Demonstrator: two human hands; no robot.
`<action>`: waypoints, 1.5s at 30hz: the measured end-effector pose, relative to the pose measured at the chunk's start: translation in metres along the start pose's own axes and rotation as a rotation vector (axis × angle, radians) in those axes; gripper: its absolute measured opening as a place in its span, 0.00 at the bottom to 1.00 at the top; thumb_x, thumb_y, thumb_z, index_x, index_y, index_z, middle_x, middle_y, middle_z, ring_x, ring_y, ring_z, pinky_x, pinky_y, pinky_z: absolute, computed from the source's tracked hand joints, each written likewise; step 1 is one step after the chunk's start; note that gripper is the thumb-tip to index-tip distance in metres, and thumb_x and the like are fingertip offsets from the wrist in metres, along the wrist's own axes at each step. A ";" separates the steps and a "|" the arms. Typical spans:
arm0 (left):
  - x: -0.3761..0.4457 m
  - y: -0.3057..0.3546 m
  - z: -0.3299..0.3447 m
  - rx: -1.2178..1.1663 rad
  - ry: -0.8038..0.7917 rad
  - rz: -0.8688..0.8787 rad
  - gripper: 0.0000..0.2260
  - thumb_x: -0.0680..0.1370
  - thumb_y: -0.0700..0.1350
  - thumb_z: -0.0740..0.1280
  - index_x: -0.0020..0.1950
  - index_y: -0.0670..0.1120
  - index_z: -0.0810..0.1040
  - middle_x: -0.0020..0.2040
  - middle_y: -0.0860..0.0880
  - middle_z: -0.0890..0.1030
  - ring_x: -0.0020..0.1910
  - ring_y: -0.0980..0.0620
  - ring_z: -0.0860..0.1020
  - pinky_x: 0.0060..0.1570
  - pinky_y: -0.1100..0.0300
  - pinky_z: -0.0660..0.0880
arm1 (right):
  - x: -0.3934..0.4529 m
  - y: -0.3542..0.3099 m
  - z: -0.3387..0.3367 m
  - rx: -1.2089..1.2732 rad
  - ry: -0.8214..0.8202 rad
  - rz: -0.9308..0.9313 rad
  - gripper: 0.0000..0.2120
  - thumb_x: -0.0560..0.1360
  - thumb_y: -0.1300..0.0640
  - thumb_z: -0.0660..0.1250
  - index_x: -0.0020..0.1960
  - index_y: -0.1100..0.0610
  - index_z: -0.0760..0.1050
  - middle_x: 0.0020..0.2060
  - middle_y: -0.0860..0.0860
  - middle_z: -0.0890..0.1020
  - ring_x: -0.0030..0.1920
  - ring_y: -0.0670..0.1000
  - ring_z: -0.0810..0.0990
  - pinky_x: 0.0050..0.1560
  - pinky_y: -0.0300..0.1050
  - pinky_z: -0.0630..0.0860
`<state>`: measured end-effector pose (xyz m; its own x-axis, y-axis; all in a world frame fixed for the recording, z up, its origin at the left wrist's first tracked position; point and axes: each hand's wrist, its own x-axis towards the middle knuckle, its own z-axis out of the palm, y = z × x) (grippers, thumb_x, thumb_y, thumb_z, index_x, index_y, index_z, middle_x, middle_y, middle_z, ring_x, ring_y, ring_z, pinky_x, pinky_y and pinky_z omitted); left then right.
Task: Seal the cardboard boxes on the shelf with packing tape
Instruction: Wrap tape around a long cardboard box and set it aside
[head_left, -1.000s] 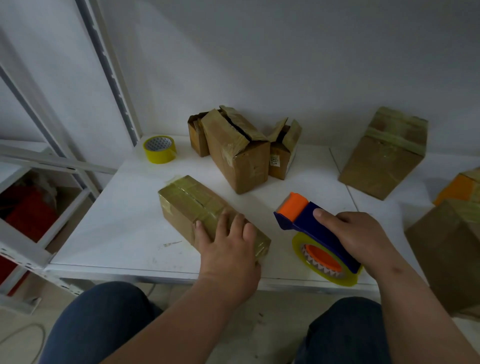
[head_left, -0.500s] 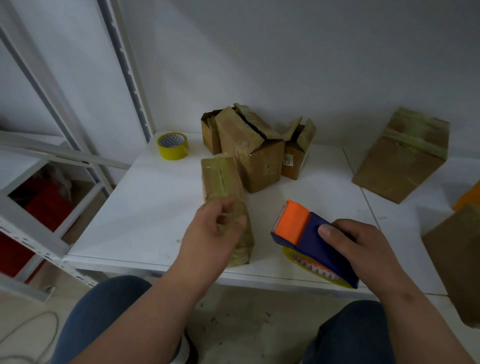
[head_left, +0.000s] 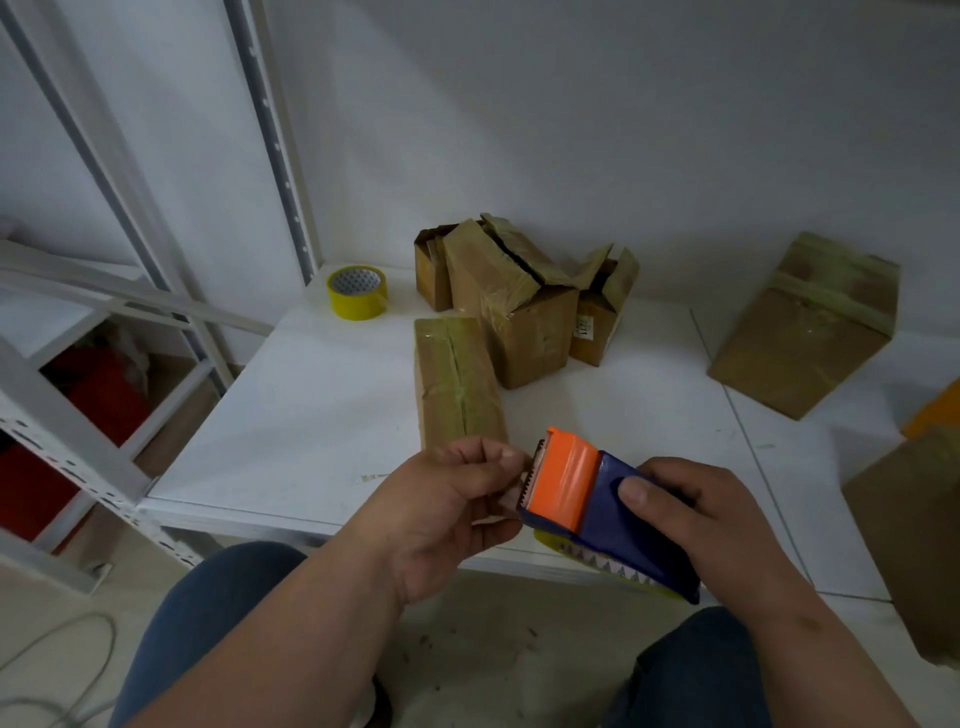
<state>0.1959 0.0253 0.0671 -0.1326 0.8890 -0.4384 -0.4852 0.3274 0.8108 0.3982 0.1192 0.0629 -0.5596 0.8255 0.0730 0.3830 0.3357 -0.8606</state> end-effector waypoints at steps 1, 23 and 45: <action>0.000 0.000 -0.001 0.043 0.029 0.022 0.09 0.76 0.39 0.68 0.36 0.47 0.81 0.37 0.46 0.80 0.37 0.51 0.78 0.45 0.54 0.76 | 0.001 -0.001 -0.001 -0.013 -0.010 -0.004 0.31 0.62 0.32 0.62 0.35 0.63 0.75 0.29 0.59 0.76 0.26 0.50 0.72 0.28 0.33 0.65; -0.012 0.050 -0.070 0.211 0.414 0.283 0.06 0.79 0.34 0.64 0.44 0.39 0.79 0.32 0.47 0.76 0.31 0.53 0.73 0.32 0.63 0.78 | 0.051 -0.024 -0.070 -0.213 -0.290 0.122 0.40 0.46 0.22 0.70 0.44 0.52 0.83 0.36 0.50 0.85 0.35 0.48 0.84 0.33 0.35 0.74; 0.040 -0.022 -0.086 0.066 0.544 0.029 0.09 0.77 0.33 0.68 0.57 0.39 0.79 0.35 0.43 0.81 0.32 0.49 0.76 0.38 0.54 0.81 | 0.132 -0.002 -0.036 -0.706 -0.562 0.244 0.32 0.57 0.27 0.63 0.46 0.52 0.82 0.41 0.50 0.84 0.42 0.48 0.82 0.44 0.43 0.77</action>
<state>0.1270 0.0257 -0.0020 -0.5812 0.6102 -0.5384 -0.4217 0.3399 0.8406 0.3499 0.2433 0.0922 -0.6075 0.6309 -0.4827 0.7915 0.5317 -0.3013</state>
